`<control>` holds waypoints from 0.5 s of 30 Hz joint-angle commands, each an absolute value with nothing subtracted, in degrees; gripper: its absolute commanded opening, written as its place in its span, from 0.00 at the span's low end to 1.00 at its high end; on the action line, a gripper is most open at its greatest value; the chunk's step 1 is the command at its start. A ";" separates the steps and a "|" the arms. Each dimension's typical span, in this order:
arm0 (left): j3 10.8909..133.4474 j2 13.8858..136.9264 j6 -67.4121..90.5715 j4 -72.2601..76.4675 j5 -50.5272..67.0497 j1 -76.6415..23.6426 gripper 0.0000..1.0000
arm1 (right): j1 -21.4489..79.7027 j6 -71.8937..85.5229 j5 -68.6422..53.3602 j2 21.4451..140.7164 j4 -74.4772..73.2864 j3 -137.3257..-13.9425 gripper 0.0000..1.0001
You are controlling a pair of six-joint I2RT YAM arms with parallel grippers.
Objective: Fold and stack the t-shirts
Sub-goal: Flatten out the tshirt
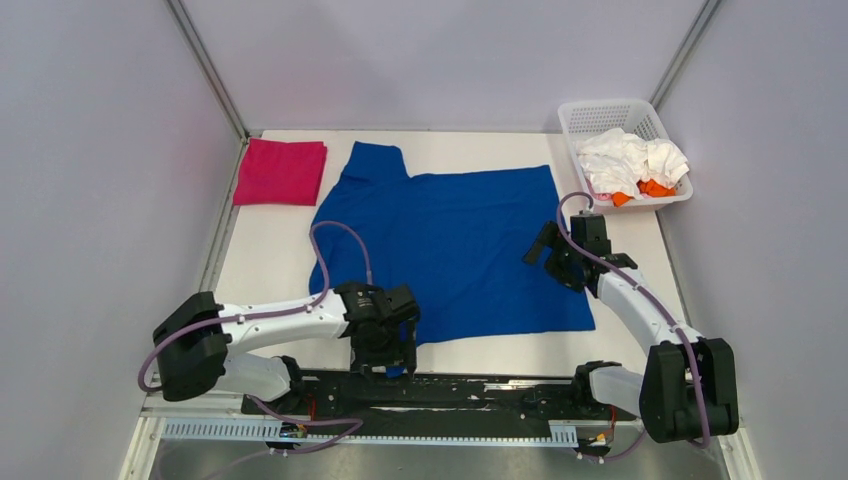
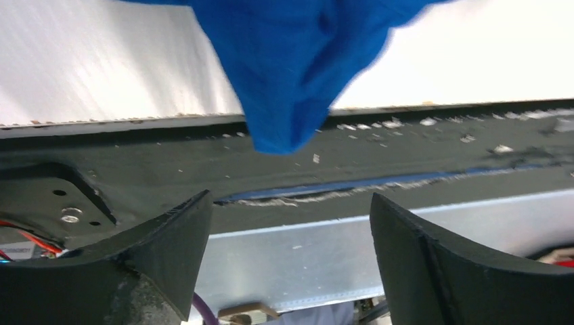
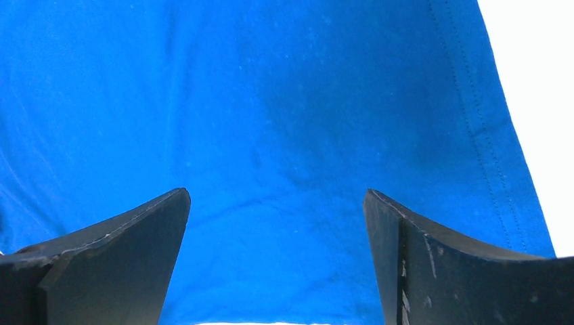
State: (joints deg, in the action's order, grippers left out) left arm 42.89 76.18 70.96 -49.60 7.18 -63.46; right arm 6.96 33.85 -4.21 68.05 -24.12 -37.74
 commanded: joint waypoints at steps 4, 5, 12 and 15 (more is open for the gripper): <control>60.00 72.49 59.27 -56.48 -4.91 -61.90 1.00 | 7.56 33.83 -4.05 66.60 -21.62 -37.61 1.00; 61.51 73.16 55.95 -56.94 -6.37 -60.75 1.00 | 7.60 33.62 -4.11 66.36 -21.54 -37.68 1.00; 70.86 83.16 42.50 -47.92 -12.35 -40.72 1.00 | 11.32 30.33 -4.17 68.12 -19.80 -39.32 1.00; 70.02 86.52 41.00 -41.78 -9.43 -32.70 1.00 | 12.71 29.73 -2.71 70.42 -18.95 -40.48 1.00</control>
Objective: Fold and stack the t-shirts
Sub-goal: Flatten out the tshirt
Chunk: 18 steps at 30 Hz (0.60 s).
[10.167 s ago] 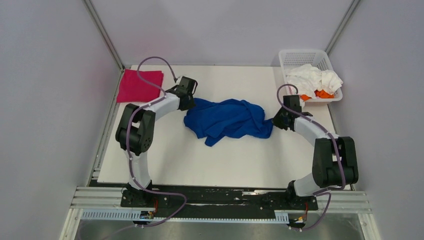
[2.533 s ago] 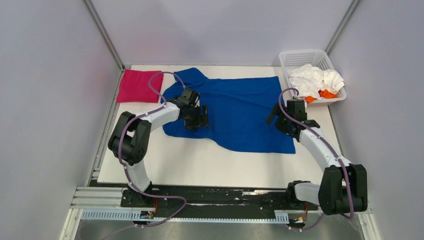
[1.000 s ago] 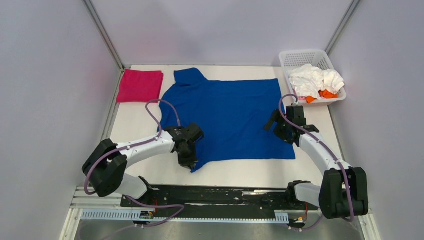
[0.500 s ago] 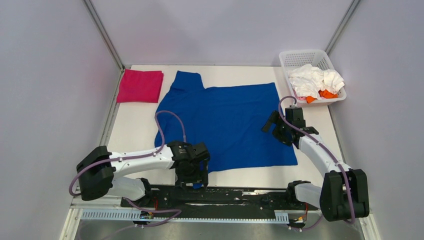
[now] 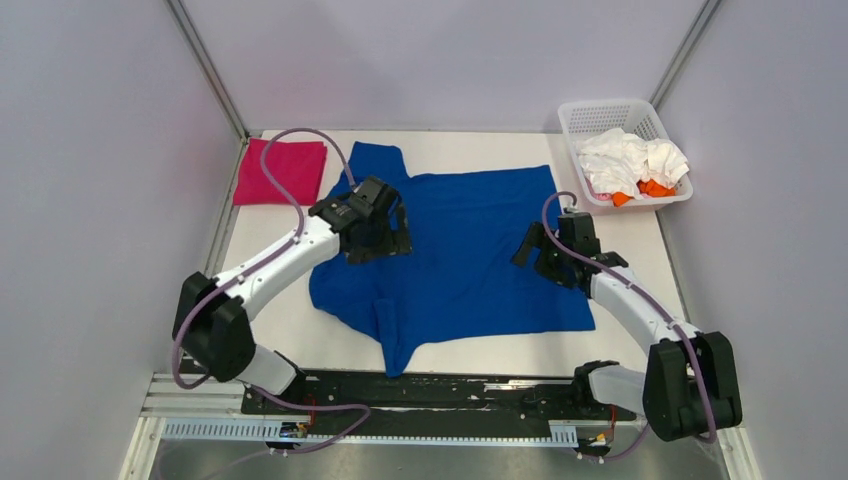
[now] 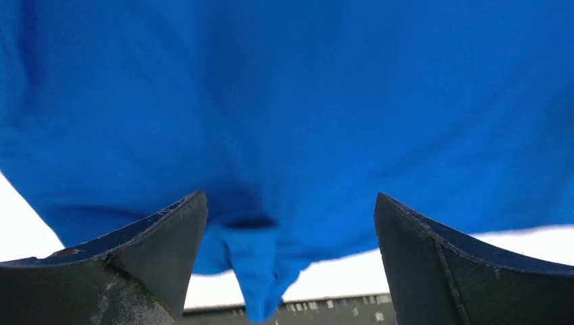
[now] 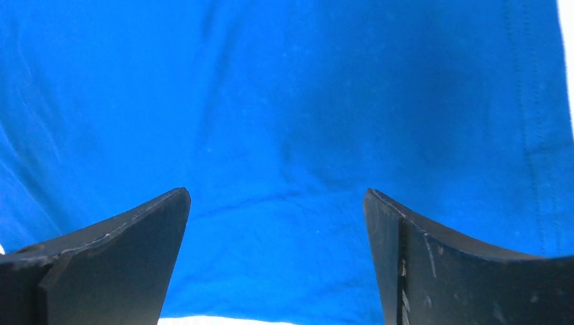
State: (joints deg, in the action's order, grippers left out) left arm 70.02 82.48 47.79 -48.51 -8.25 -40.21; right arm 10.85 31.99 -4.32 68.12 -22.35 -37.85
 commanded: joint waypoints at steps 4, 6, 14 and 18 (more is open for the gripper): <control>67.29 92.62 40.33 -34.70 -3.37 -25.33 1.00 | 12.84 30.30 -1.42 74.95 -18.24 -41.61 1.00; 66.19 96.15 40.40 -31.58 -0.14 -22.85 1.00 | 12.83 30.98 -0.75 77.35 -17.49 -42.14 1.00; 71.89 111.52 40.04 -28.18 3.65 -17.99 1.00 | 12.13 32.77 5.00 87.73 -15.06 -45.63 1.00; 76.72 117.03 38.59 -28.58 3.04 -15.54 1.00 | 9.51 32.67 5.58 93.43 -14.66 -48.41 1.00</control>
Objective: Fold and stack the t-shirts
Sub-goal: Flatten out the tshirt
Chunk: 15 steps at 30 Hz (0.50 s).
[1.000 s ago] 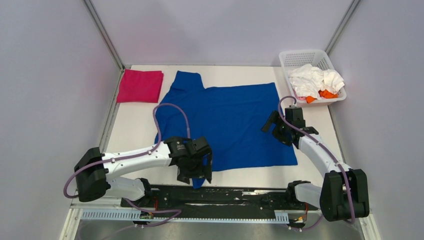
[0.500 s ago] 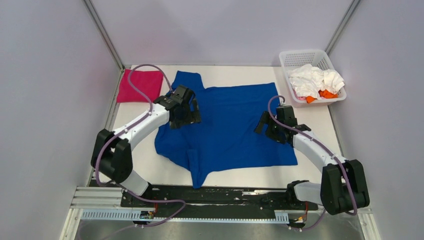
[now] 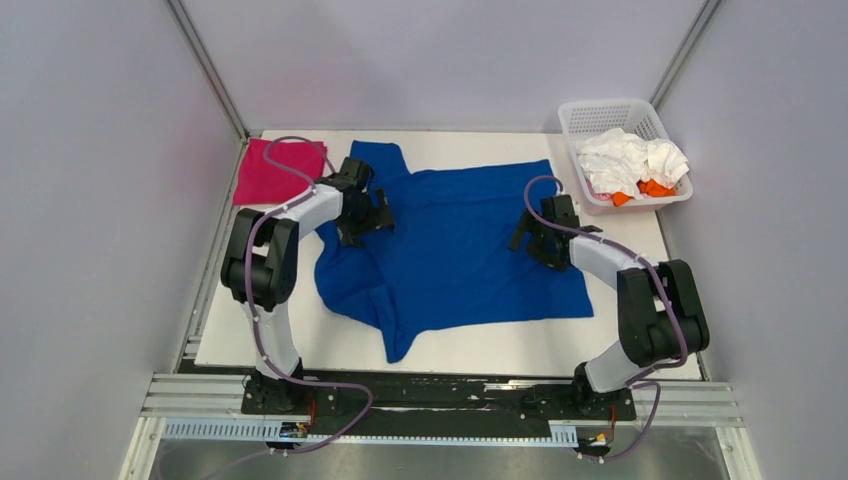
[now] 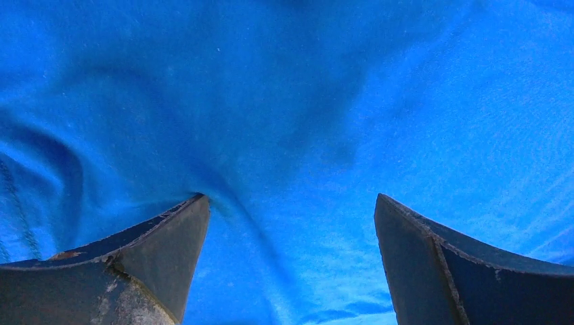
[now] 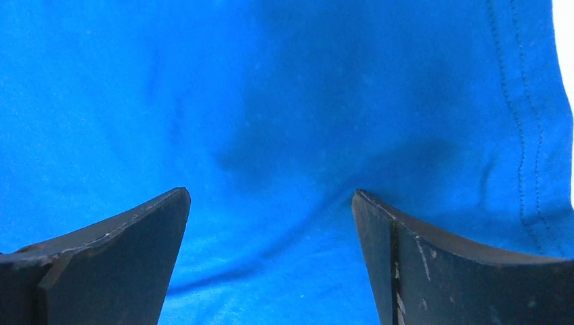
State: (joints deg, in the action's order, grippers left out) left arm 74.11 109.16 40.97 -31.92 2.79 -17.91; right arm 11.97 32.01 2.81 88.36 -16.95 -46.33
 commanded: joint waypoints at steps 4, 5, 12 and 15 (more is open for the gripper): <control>85.63 122.48 36.13 -29.75 3.21 -13.66 1.00 | 8.15 31.43 7.08 98.48 -14.35 -52.69 1.00; 87.42 123.33 35.60 -29.99 3.01 -13.32 1.00 | 7.91 31.05 7.64 99.73 -14.33 -54.12 1.00; 110.57 131.12 30.15 -37.40 -1.49 -12.67 1.00 | 6.89 28.58 9.38 102.82 -16.45 -63.37 1.00; 112.34 126.65 29.56 -39.03 -1.55 -12.72 1.00 | 7.26 27.13 7.60 98.71 -16.45 -63.66 1.00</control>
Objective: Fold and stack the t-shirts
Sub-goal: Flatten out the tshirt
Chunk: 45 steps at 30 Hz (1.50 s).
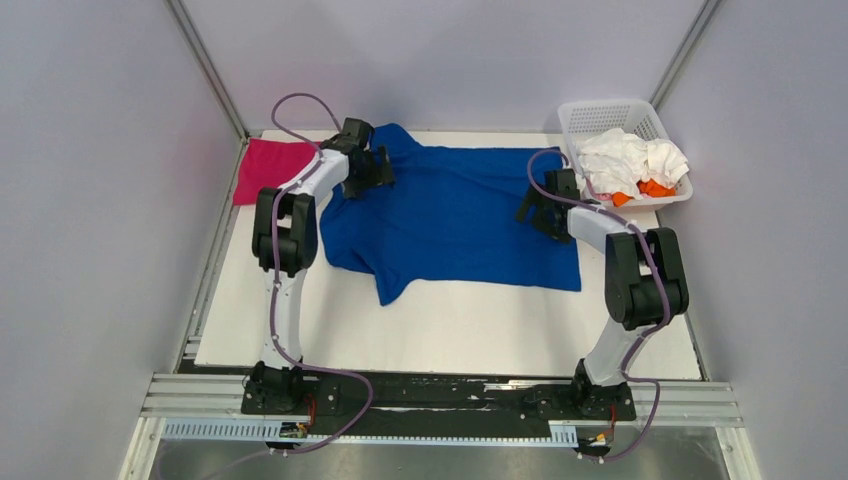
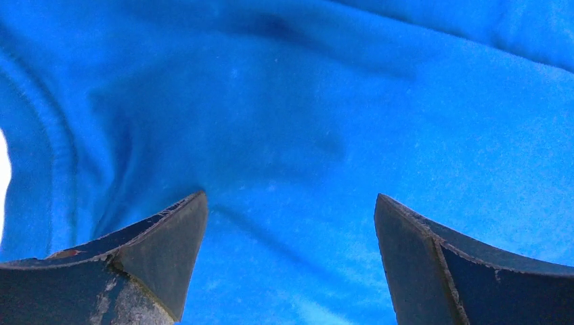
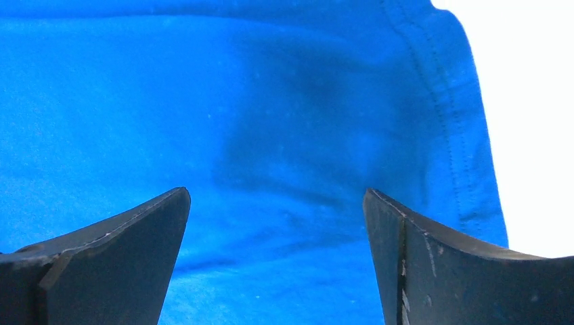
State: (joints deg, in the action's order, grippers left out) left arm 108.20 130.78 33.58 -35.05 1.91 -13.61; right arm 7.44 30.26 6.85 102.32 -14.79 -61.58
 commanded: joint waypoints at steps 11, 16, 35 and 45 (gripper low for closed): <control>75.57 93.64 37.78 -36.50 -3.62 -13.84 1.00 | 30.48 12.07 -7.17 81.33 -6.40 -54.43 0.95; 67.45 90.39 38.71 -29.64 2.67 -11.29 1.00 | 47.36 6.44 -12.30 86.89 -1.98 -57.81 0.84; 80.65 114.73 37.83 -26.87 11.73 -8.88 1.00 | 58.71 2.80 1.66 119.04 -5.80 -79.13 0.52; 81.93 117.35 37.62 -27.67 9.22 -8.80 1.00 | 59.04 -2.60 -6.32 109.59 -7.12 -70.71 0.00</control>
